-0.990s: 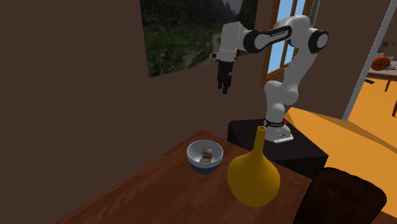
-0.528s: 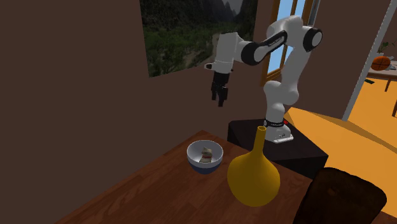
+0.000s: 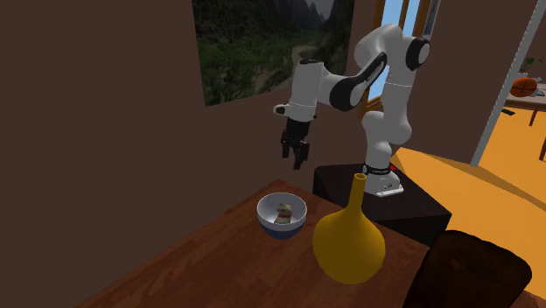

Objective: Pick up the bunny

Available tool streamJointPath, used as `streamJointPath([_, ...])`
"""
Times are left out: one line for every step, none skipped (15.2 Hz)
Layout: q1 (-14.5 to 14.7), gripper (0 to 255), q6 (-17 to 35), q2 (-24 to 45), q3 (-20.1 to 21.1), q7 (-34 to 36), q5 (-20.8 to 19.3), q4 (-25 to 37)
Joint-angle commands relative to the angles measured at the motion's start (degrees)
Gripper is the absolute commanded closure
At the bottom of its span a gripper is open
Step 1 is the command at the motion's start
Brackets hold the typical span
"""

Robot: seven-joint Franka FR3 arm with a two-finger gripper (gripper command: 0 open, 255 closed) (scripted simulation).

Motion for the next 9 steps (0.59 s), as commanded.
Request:
streamJointPath([0.7,0,1.8,3.4,1.3,1.3,-1.7,2.0])
streamJointPath([1.1,0,2.5,5.3,1.8,2.0,-2.7,3.2])
streamJointPath([1.5,0,3.2,7.1,2.3,2.7,-3.8,4.4])
streamJointPath([1.9,0,3.8,8.9,2.8,3.5,-5.0,5.7])
streamJointPath([2.5,0,4.4,10.8,3.2,4.2,-6.2,7.1])
streamJointPath([3.0,0,4.9,12.7,3.6,5.0,-7.4,8.5])
streamJointPath([3.6,0,5.3,14.6,3.8,5.7,-8.7,9.9])
streamJointPath([4.3,0,5.6,16.5,4.1,6.5,-10.0,11.5])
streamJointPath([5.1,0,5.9,18.4,4.2,7.2,-11.3,13.0])
